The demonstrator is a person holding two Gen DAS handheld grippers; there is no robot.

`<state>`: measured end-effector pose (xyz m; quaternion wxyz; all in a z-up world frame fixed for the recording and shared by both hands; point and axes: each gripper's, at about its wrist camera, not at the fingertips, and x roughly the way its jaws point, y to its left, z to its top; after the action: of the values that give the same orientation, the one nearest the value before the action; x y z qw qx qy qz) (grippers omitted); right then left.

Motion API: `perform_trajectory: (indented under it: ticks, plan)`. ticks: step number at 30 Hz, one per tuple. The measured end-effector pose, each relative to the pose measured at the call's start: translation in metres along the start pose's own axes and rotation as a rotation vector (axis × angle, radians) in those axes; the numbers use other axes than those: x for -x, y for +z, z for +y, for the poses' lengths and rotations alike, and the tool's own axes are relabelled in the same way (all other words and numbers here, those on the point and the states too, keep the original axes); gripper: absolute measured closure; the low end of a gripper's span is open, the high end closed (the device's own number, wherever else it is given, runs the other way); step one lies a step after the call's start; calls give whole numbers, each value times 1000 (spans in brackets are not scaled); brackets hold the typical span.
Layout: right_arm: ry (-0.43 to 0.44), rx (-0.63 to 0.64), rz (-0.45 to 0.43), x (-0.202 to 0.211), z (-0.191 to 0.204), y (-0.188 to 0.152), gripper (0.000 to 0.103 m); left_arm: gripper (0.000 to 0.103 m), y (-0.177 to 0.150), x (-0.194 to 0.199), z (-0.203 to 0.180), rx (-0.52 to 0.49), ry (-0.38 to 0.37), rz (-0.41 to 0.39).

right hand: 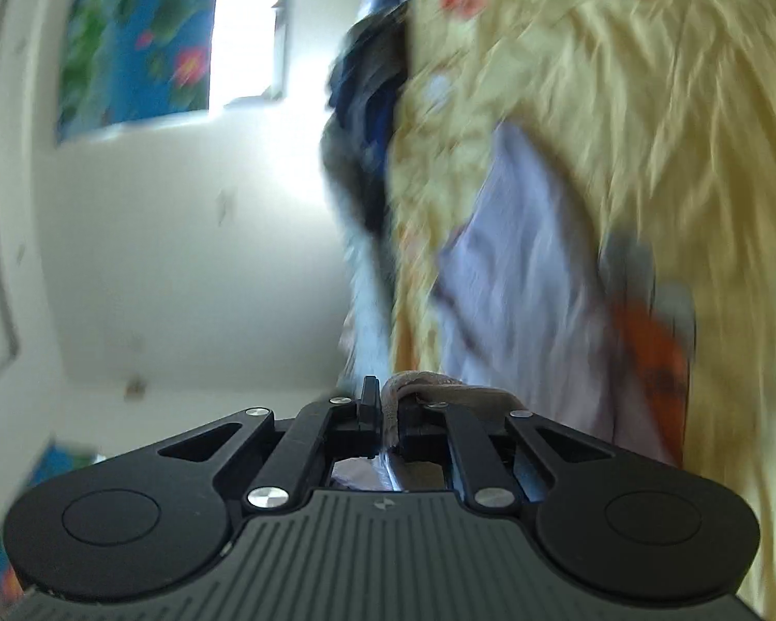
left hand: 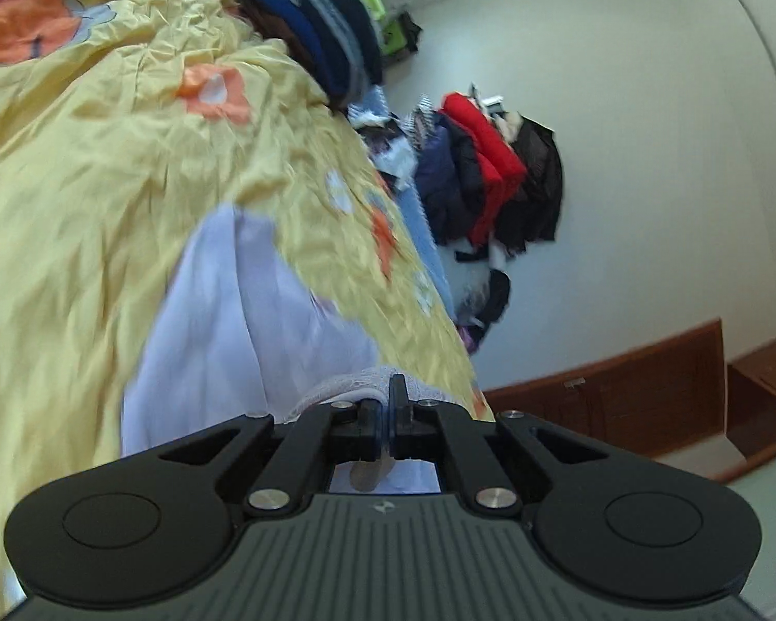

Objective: Fold small clothes

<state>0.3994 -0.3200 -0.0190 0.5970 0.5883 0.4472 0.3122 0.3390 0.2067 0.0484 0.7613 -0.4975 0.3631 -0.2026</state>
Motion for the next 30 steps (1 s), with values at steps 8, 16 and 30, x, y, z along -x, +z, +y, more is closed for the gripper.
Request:
perform_trajectory:
  ticks: [8, 16, 30]
  plan:
    - [-157, -105, -44, -56, -47, 80, 74, 92, 54, -80, 34, 60, 151, 154]
    - [-162, 59, -23, -62, -18, 76, 53, 19, 93, -81, -4, -31, 222, 56]
    - [-493, 1001, -6, -76, 48, 54, 53, 19, 9, -83, -21, -808, 585, 8]
